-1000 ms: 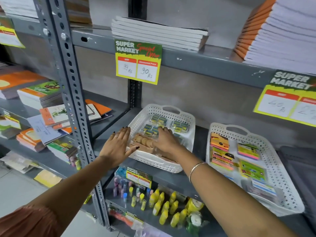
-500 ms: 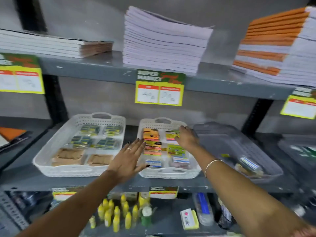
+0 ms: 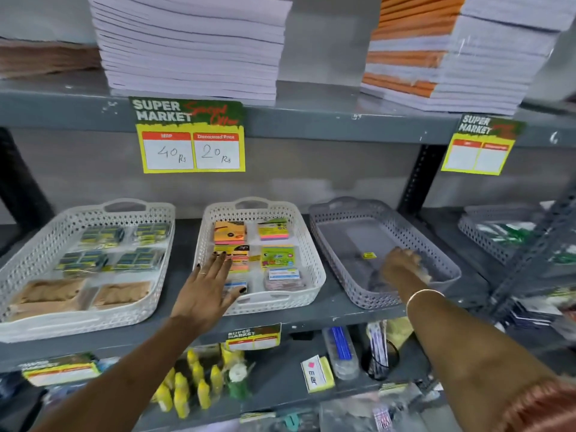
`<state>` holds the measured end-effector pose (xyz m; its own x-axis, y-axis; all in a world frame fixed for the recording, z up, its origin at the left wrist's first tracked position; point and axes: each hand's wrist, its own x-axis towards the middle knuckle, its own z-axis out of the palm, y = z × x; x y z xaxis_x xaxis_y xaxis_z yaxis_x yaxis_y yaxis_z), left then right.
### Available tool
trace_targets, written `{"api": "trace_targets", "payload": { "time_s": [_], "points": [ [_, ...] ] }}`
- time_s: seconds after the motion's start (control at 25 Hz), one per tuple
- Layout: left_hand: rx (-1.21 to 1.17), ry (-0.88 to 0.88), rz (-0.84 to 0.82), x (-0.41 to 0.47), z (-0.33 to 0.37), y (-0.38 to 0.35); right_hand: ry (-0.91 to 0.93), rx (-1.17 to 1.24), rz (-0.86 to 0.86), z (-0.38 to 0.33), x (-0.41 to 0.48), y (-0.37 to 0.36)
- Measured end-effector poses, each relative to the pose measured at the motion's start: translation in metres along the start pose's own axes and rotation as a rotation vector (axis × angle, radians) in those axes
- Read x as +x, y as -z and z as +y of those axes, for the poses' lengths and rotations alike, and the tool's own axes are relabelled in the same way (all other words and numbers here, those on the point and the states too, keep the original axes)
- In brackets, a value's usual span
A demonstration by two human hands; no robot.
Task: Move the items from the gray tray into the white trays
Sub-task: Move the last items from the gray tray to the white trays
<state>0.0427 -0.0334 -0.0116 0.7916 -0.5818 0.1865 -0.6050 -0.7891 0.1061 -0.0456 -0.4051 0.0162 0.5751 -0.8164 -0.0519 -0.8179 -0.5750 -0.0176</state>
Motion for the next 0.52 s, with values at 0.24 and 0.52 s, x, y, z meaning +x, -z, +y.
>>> {"api": "trace_targets", "payload": {
  "time_s": [0.24, 0.52],
  "points": [
    [0.024, 0.019, 0.018, -0.001, 0.001, -0.003, -0.095, -0.038, 0.000, 0.006, 0.015, -0.004],
    [0.013, 0.022, 0.027, -0.002, 0.001, -0.002, 0.185, 0.314, 0.116, -0.067, -0.014, 0.039]
  ]
}}
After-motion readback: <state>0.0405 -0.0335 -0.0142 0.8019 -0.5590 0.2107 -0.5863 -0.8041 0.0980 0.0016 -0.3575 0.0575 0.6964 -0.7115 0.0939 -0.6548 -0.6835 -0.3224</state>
